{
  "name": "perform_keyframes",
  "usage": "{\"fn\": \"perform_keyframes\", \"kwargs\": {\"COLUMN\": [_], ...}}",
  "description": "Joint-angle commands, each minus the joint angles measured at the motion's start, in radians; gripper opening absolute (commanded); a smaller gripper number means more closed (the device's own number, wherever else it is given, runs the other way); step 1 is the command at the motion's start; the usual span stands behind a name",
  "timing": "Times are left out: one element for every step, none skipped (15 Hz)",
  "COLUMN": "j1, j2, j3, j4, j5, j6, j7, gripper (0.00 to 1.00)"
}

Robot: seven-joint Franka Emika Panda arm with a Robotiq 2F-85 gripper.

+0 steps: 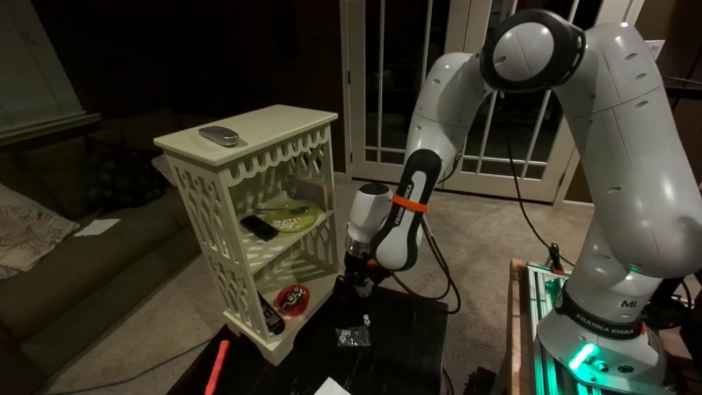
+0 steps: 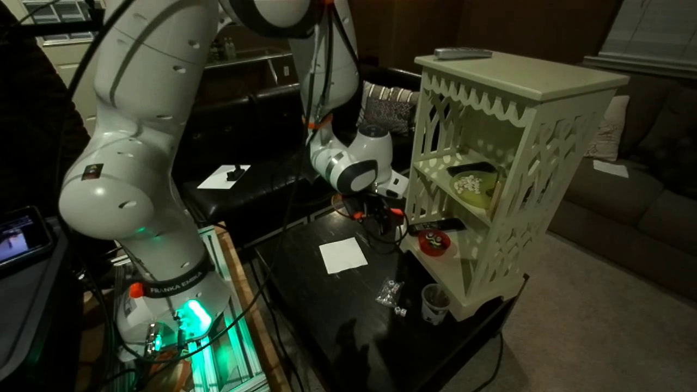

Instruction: Remove the toy car from the bowl

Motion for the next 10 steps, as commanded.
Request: {"fn": "perform_keyframes", "kwargs": {"j1": [0.026,0.013,-0.002,-0.021,-0.071,-0.082,-0.072,-0.094,-0.11,-0.124], "j2": [-0.001,0.026,0.083,0.133,0.212,0.265,0.312,0.37,0.43,0.491], "j3": [-0.01,-0.004,0.001,0.013,0.058,0.056,0.036,0.044,0.045,0.048], "j4": [0.006,0.024,0.056,0.084,0.133,0.169,0.206,0.25,0.305,0.36], "j5": [0.091,0.097,0.106,0.105,0.094,0.071,0.054,0.027,0.003,-0.024], "j6": [-0.006,0.022,0.093,0.15,0.195,0.238,0.276,0.314,0.336,0.356], "j7": [-0.073,-0.095,-0.131,-0.166,-0.201,-0.221,-0.237,-0.262,-0.281,-0.3], "gripper": [1.0,1.0,1.0,1.0,1.0,1.0,1.0,1.0,1.0,1.0]}}
